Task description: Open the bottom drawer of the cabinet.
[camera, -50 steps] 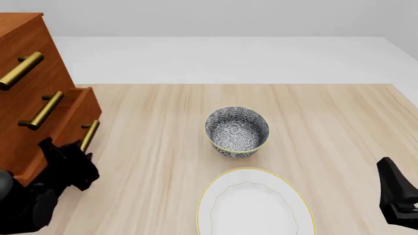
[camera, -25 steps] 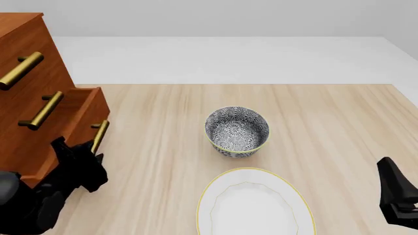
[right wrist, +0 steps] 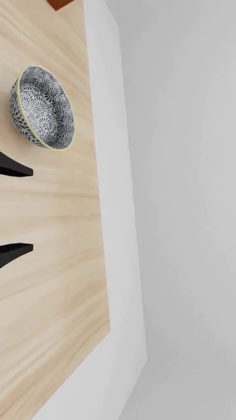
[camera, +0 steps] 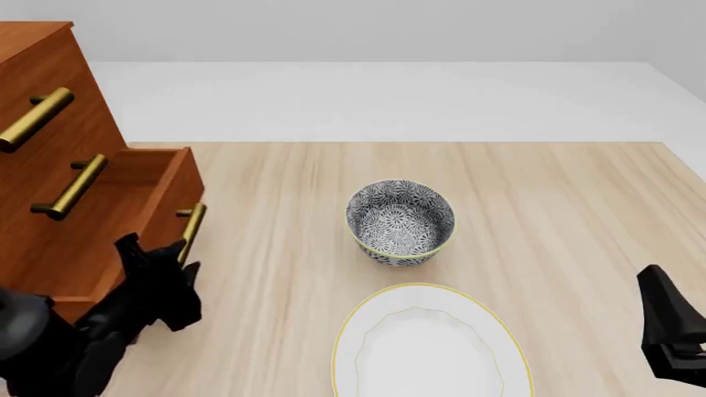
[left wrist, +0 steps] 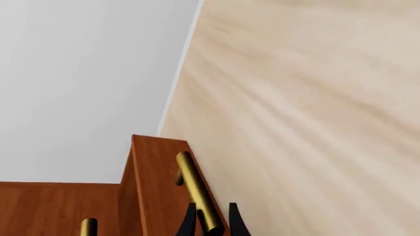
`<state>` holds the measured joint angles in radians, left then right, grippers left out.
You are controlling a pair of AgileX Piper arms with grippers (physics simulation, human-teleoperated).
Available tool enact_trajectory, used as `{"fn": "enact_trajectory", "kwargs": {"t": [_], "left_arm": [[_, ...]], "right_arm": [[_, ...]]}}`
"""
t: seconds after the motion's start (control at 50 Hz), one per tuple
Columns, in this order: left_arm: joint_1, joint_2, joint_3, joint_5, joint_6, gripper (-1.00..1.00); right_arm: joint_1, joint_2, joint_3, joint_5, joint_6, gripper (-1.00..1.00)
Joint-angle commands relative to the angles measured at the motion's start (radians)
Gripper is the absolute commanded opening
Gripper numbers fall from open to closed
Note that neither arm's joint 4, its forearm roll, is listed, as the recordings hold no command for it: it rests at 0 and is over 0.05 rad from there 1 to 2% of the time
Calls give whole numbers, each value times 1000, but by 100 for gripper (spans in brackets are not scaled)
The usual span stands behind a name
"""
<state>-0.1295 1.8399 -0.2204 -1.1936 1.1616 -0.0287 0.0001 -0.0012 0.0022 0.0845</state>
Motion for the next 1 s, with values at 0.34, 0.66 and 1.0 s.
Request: {"fn": "enact_trajectory", "kwargs": {"t": [0.34, 0.66, 1.0], "left_arm": [[-61, 0, -27, -26, 21, -100], [-63, 7, -27, -26, 16, -100], [-79, -14, -17, -26, 18, 100]], "right_arm": [[-7, 0, -1, 3, -3, 100], [-7, 0, -1, 3, -4, 100], [-10, 0, 0, 1, 0, 100]]}}
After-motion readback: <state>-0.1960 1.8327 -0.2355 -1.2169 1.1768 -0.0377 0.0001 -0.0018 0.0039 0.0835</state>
